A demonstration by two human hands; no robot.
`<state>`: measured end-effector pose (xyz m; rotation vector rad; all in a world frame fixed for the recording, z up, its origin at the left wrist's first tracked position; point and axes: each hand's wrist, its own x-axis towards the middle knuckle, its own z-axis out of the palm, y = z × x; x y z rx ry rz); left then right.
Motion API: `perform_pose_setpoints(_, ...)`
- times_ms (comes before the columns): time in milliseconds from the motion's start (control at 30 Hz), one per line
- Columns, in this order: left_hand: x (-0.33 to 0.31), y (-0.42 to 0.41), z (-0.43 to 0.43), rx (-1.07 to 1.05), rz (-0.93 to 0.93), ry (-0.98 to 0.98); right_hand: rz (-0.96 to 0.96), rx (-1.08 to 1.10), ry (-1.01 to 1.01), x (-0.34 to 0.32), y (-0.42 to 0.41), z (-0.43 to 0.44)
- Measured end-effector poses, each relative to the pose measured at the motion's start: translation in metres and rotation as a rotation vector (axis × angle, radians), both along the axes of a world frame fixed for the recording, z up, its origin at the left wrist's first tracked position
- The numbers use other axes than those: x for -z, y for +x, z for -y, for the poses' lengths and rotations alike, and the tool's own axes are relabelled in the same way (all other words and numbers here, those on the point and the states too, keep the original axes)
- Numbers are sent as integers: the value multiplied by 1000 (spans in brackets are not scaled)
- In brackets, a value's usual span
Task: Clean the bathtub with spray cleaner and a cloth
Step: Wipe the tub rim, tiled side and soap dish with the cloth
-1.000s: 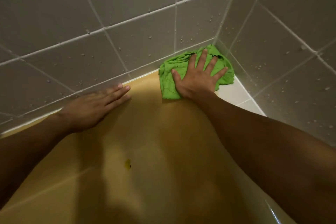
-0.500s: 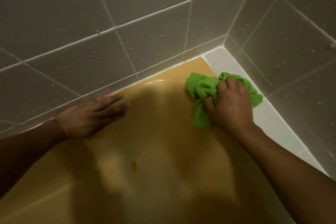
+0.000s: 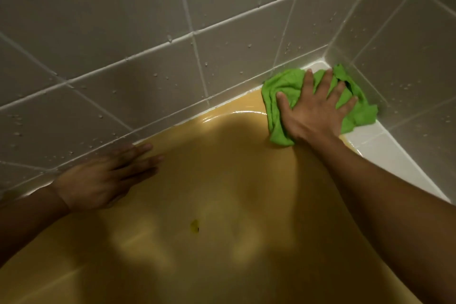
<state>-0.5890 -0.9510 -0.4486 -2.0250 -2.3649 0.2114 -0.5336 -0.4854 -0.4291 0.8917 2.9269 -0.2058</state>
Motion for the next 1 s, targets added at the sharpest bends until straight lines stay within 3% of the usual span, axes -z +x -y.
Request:
perform_pose_setpoints(200,-1,2,11,8,16,-29,10,-54,-11,3,-31,22)
perform_pose_setpoints(400,-5,5,8,-2,7,12,10,-295,44,8,-7,56)
perform_pose_setpoints(633,-8,6,14,-15,49,10,-13,-458,27,6,19,23)
perform_pose_setpoints(800,-14,8,21,5,27,44,-85,-192,5,11,25,-4)
perform_pose_setpoints(1000,-6,22,55,-69,-88,37,-45,97,-17,9,-5,15)
